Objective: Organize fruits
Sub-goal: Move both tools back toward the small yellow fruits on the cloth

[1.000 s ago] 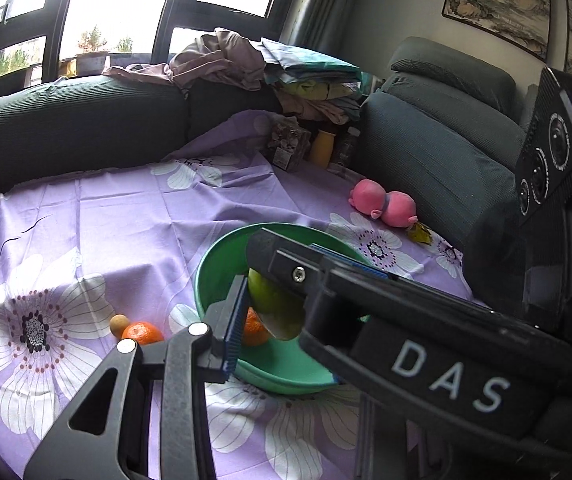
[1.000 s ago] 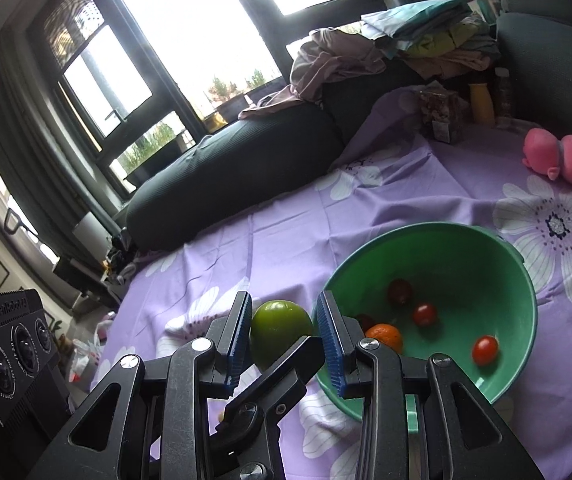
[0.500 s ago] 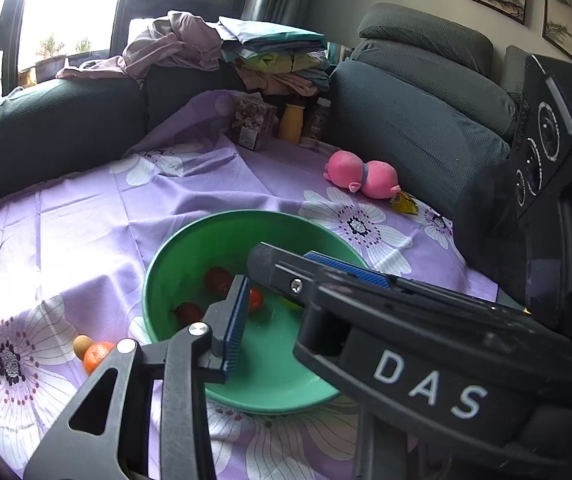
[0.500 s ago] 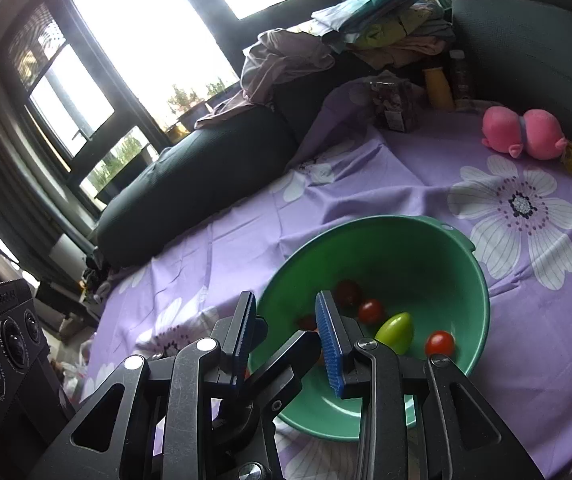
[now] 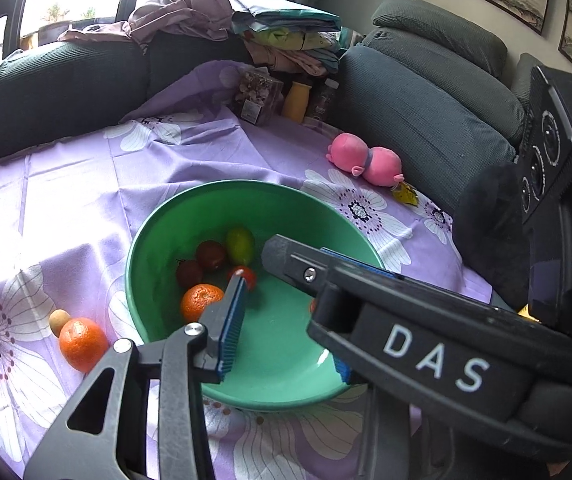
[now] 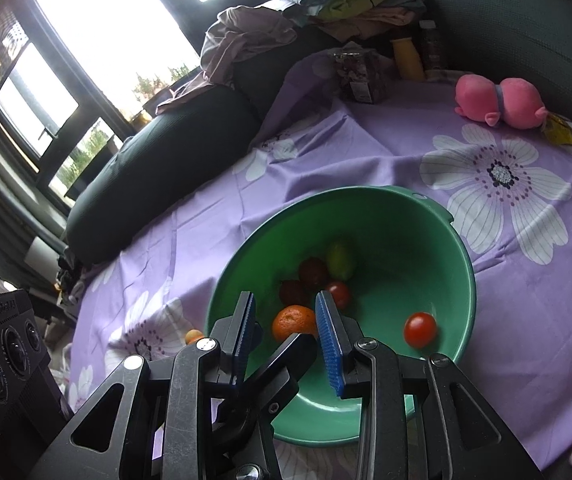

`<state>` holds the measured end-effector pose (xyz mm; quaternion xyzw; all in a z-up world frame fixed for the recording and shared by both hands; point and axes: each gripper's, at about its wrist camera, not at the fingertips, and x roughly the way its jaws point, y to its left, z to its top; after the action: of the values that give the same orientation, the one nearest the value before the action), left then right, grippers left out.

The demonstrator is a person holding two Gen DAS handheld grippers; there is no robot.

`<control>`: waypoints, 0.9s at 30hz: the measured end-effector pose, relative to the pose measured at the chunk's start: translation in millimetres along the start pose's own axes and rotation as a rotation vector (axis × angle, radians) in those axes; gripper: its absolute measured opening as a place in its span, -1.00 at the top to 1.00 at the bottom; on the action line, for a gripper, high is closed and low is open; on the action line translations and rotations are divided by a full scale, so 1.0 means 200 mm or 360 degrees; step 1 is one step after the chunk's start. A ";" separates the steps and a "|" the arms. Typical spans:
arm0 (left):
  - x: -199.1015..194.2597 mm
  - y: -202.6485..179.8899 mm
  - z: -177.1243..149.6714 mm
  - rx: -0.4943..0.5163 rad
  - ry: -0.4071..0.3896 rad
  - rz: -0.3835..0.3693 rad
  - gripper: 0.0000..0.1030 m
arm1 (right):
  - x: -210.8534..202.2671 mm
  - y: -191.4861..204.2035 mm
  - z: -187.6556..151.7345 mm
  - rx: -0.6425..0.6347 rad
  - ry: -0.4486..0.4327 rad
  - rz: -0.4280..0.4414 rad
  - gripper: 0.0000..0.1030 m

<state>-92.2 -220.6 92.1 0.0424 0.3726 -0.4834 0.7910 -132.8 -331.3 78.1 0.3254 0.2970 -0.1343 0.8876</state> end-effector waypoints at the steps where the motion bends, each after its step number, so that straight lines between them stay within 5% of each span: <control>1: -0.01 0.01 0.00 -0.0012 -0.0004 0.0014 0.10 | 0.00 0.00 0.00 0.0004 -0.0008 -0.0010 0.31; 5: -0.09 0.08 -0.01 -0.0095 -0.0023 0.0053 -0.12 | -0.01 -0.01 0.01 0.0014 -0.0035 -0.0064 0.32; 14: -0.40 0.42 -0.09 -0.0504 -0.0078 0.0408 -0.53 | -0.01 0.02 0.02 -0.0018 -0.0057 -0.0115 0.10; 22: -0.57 0.68 -0.31 -0.0841 -0.0101 0.1005 -0.67 | 0.06 0.19 -0.01 -0.0158 -0.0007 -0.0094 -0.12; 25: -0.60 0.78 -0.38 -0.0910 -0.0068 0.0954 -0.67 | 0.10 0.27 -0.04 -0.0235 0.0032 -0.0051 -0.12; 27: -0.60 0.83 -0.42 -0.0891 -0.0035 0.0872 -0.67 | 0.14 0.32 -0.06 -0.0265 0.0094 0.0138 -0.12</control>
<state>-37.2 -8.7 59.3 -0.0823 0.4563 -0.1346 0.8757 -87.9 -276.4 86.2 0.2668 0.3187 -0.0610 0.9075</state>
